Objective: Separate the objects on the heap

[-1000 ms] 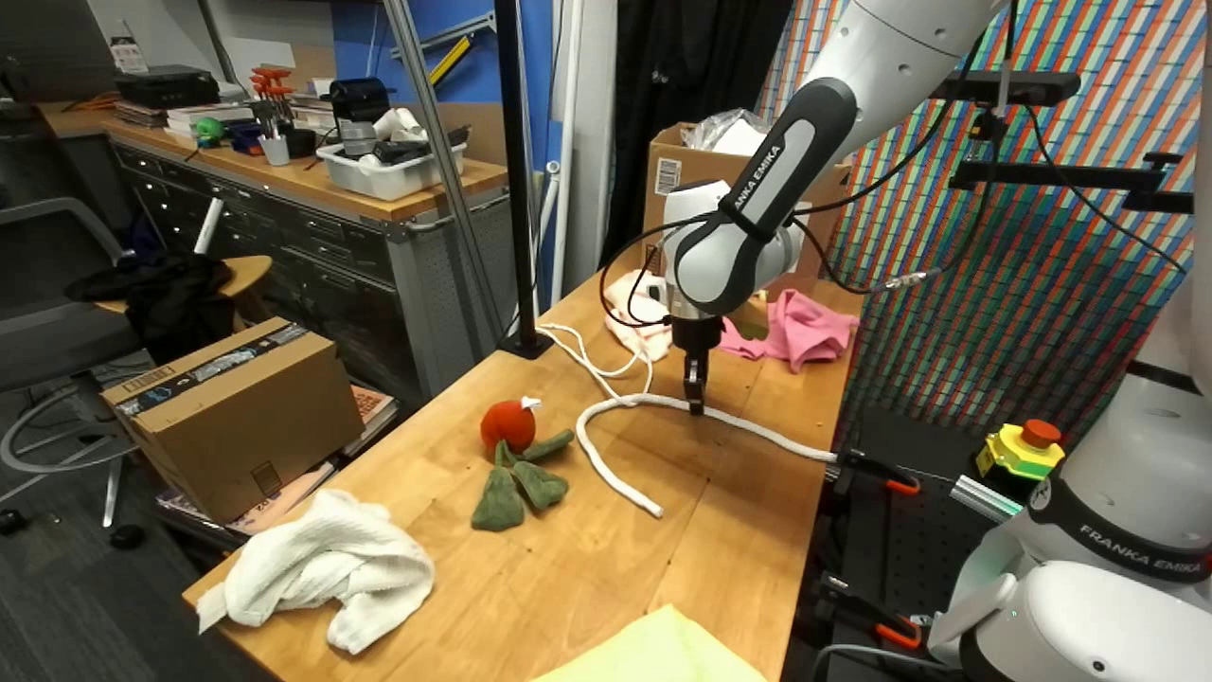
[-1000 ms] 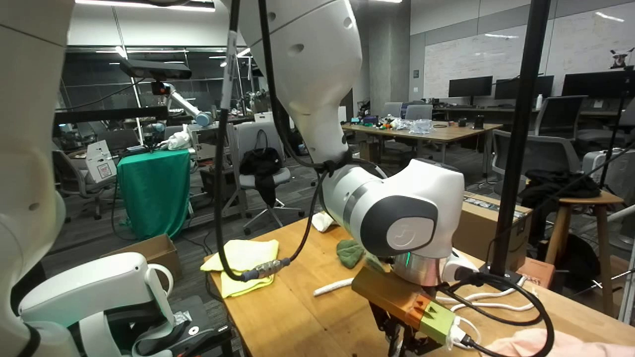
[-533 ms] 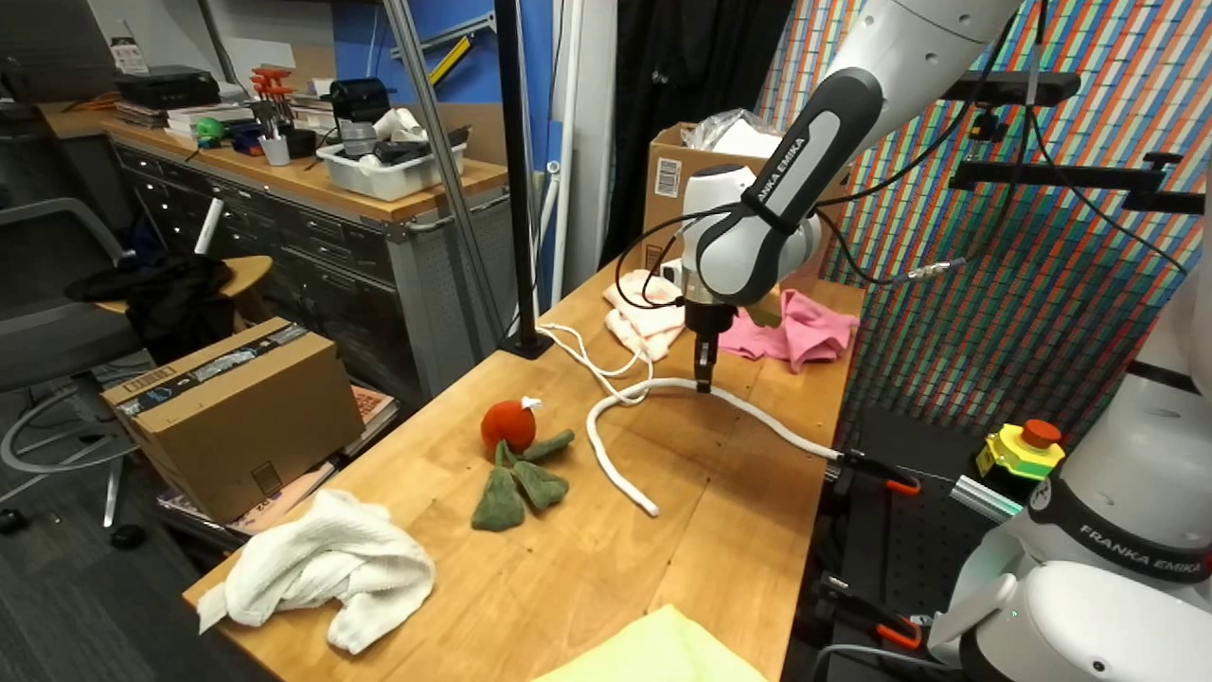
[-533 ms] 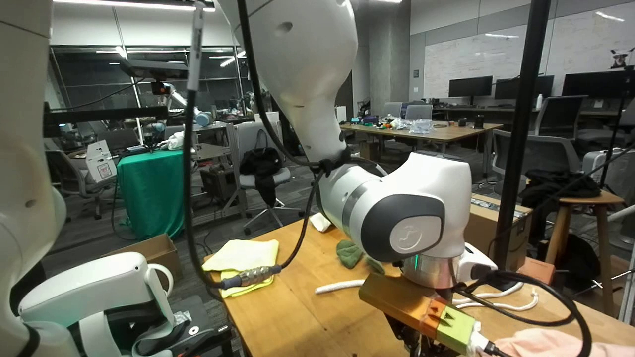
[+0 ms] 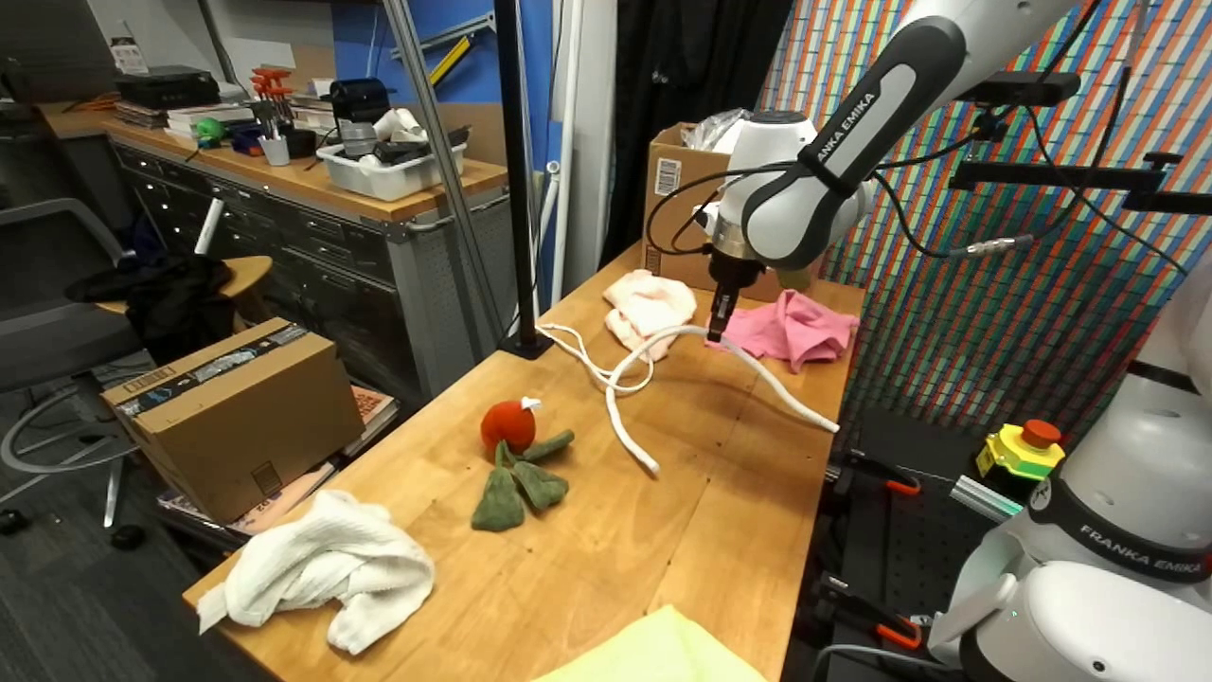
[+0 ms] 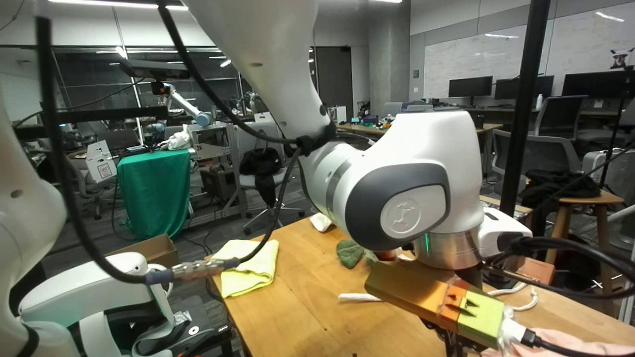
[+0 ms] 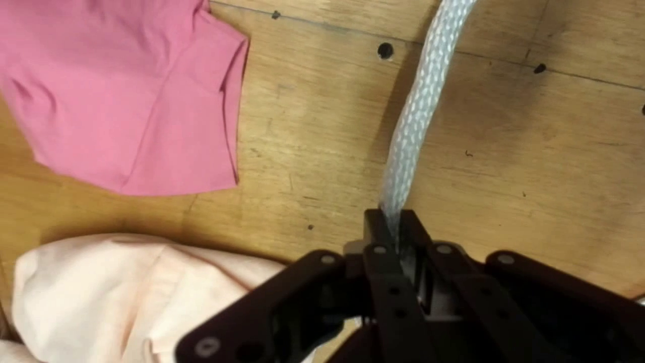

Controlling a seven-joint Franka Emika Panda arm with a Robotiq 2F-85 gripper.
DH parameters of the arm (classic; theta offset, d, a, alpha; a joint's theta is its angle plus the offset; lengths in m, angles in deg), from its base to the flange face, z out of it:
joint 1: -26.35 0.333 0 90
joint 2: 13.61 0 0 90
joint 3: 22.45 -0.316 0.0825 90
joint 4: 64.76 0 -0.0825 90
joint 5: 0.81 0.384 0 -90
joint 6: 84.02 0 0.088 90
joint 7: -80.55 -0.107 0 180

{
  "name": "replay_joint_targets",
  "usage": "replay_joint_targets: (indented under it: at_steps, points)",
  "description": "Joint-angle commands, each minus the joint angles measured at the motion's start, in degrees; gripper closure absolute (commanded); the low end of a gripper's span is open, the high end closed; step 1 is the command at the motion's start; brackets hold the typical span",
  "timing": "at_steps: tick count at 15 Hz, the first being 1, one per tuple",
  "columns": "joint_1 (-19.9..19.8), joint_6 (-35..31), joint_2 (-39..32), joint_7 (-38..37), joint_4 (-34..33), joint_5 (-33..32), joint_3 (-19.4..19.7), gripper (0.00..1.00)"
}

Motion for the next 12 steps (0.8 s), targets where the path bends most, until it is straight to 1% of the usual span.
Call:
replay_joint_targets:
  at_steps: [1,8,12]
  points:
    - [-0.75,-3.63,6.27,-0.77,4.95,-0.7,0.8,0.97]
    - [-0.89,-6.64,12.5,1.34,9.12,2.42,2.04,0.97]
    - [-1.07,-7.35,15.18,-0.09,10.31,0.85,3.93,0.97]
